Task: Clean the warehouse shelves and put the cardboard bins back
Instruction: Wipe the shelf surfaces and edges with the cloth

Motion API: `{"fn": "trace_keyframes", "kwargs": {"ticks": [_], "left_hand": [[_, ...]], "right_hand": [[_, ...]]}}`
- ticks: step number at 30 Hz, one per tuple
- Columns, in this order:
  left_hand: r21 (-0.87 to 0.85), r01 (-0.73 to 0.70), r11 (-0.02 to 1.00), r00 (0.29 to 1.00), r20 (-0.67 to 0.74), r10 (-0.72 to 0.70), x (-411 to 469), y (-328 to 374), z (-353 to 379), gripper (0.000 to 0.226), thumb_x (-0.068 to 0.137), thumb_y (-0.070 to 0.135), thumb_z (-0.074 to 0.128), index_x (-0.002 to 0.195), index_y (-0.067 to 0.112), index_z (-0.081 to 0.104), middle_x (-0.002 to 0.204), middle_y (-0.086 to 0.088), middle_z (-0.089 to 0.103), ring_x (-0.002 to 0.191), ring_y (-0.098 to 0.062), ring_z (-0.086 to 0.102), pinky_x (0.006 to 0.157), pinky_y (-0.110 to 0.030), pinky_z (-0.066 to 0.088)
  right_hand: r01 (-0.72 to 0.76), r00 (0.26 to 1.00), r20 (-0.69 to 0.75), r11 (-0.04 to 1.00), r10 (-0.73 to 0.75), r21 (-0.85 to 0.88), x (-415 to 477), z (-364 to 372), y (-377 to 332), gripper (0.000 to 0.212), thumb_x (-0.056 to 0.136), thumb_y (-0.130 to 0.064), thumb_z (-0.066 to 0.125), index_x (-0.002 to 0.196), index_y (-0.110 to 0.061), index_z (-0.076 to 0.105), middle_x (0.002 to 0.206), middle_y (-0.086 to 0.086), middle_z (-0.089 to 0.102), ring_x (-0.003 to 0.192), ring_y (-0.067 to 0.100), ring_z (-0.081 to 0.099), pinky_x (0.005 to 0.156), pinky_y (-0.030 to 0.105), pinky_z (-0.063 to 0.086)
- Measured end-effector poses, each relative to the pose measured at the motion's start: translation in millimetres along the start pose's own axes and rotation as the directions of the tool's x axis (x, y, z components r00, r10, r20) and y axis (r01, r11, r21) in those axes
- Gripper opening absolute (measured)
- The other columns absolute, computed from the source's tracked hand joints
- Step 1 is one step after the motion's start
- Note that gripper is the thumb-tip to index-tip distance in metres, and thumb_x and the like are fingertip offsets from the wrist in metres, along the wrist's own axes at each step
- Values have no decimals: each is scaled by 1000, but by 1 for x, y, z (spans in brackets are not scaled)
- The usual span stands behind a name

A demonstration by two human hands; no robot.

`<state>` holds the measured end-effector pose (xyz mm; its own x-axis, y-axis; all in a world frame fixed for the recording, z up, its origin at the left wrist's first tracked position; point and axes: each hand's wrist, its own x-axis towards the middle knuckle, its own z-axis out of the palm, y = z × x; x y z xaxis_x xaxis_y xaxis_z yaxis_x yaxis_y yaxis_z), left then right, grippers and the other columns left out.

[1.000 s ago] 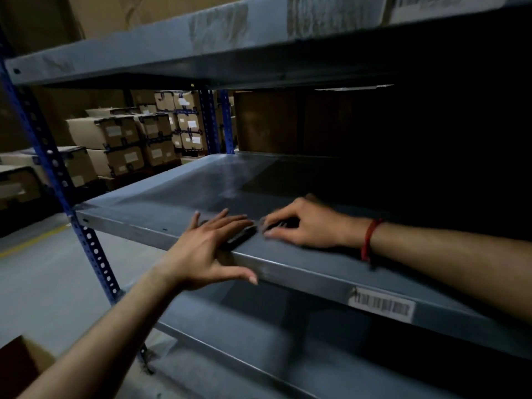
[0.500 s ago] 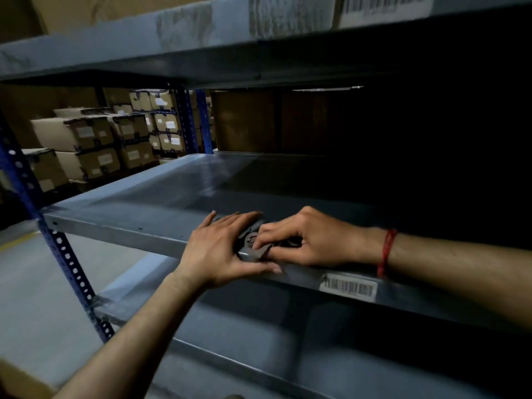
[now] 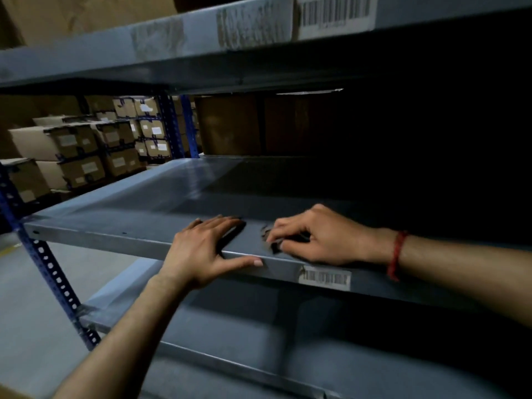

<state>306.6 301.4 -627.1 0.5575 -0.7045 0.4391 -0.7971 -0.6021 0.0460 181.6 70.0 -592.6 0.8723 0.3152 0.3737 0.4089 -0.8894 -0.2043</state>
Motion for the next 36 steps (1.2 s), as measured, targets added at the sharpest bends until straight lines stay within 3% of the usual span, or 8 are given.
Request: {"fn": "trace_keyframes", "kwargs": {"ticks": [5,8,11,13,17,24,31,36], "left_hand": [[80,-49,996,986,165,35,2,15,-9,114,64,102,18,143,25,47,154,3,44,148,-22,31,121,-56,13],[14,-116,993,984,140,113,10,40,-15,118,56,104,16,132,25,58,147,7,51,149,-19,28,122,-60,1],[-34,-155,987,981,111,158,18,57,-3,128,52,106,15,149,28,43,157,12,38,152,-11,18,123,-56,-4],[-27,-132,991,985,113,134,21,56,3,130,50,107,14,154,32,32,160,13,32,152,-11,15,123,-54,-4],[-22,-128,991,984,119,130,20,53,3,126,53,106,16,156,34,26,162,14,28,153,-10,12,123,-54,-5],[-53,-132,990,979,147,139,19,53,6,124,52,108,15,157,42,14,164,18,17,153,-10,8,122,-57,-7],[-156,-174,972,974,118,194,32,89,4,126,53,105,25,157,34,22,162,18,23,152,-7,11,122,-58,-5],[-129,-176,976,969,153,195,29,89,7,123,55,104,16,158,35,19,163,15,23,152,-8,14,124,-50,3]], "right_hand": [[89,993,64,992,-95,86,-12,-14,8,27,97,-22,62,122,-19,70,124,-8,68,115,3,63,104,22,45],[-157,982,95,983,166,-95,10,-23,68,28,100,-25,56,126,-24,68,129,-8,65,116,0,56,106,19,38],[-372,926,0,914,377,-164,18,-26,115,21,97,-20,57,110,-20,75,113,0,73,104,16,66,99,33,48],[-419,908,-63,897,414,-142,18,-24,115,22,94,-19,59,108,-21,76,110,-1,74,102,17,67,98,34,49],[-335,942,-13,942,336,24,-11,-22,47,24,85,-37,65,105,-30,77,106,-15,74,98,-4,66,96,20,49],[-62,996,-65,992,69,106,-62,-25,-6,23,85,-13,74,106,-18,78,113,-6,74,110,-5,63,102,17,46],[-428,903,-69,901,424,-66,-17,-39,113,28,95,-9,58,113,-20,75,112,-6,74,103,3,64,100,32,49],[-473,879,-112,876,463,-92,-25,-34,86,26,95,-16,56,109,-26,75,110,-8,74,101,9,68,93,28,51]]}}
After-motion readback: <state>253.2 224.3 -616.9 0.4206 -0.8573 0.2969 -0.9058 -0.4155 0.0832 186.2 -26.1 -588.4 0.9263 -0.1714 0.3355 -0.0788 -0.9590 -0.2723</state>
